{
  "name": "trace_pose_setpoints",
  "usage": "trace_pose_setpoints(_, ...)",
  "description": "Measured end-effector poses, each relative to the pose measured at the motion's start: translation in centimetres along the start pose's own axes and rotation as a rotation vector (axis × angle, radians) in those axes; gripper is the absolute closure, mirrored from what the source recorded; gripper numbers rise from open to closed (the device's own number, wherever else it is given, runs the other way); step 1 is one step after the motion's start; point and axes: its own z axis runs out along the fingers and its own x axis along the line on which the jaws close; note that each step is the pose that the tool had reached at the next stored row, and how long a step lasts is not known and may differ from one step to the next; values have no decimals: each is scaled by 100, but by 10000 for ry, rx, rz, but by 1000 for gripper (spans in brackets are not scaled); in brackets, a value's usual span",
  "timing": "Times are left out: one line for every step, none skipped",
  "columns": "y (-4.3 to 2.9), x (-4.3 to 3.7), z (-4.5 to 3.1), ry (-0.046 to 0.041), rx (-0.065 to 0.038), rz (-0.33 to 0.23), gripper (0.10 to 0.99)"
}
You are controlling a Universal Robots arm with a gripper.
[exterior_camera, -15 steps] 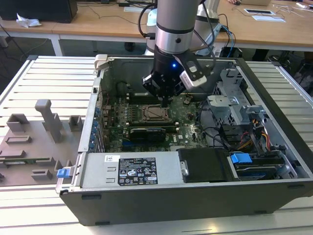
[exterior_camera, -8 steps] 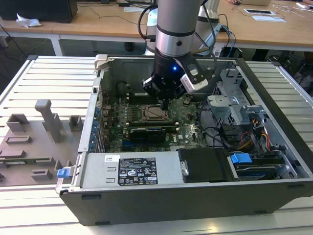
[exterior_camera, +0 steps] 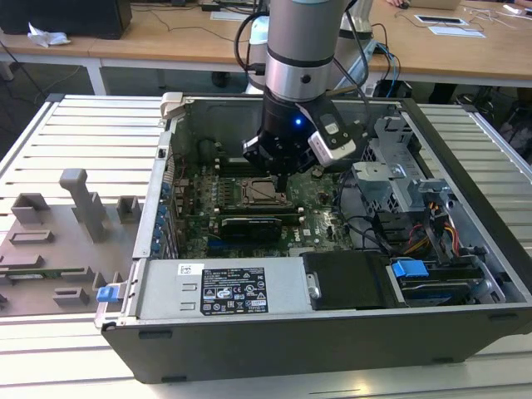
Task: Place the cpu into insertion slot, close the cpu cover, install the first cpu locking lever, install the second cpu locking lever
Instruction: 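Install the second cpu locking lever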
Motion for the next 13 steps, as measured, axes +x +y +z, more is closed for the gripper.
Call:
trace_pose_setpoints(-6, 0, 0, 0, 0, 0, 980)
trace_pose_setpoints(-12, 1, 1, 0, 0, 1, 980)
trace_pose_setpoints(-25, 2, 2, 0, 0, 0, 980)
trace_pose_setpoints(-34, 2, 2, 0, 0, 1, 980)
trace_pose_setpoints(-44, 3, 3, 0, 0, 0, 980)
trace_pose_setpoints(-58, 4, 5, 0, 0, 1, 980)
trace_pose_setpoints(-74, 5, 7, 0, 0, 0, 980)
trace_pose_setpoints(-82, 6, 7, 0, 0, 0, 980)
trace_pose_setpoints(-89, 6, 8, 0, -1, 0, 980)
trace_pose_setpoints(-99, 7, 8, 0, 0, 0, 980)
trace_pose_setpoints(-110, 8, 8, -1, 0, 1, 980)
trace_pose_setpoints(-114, 8, 9, 0, -1, 2, 980)
trace_pose_setpoints(-118, 8, 8, 0, 0, 0, 980)
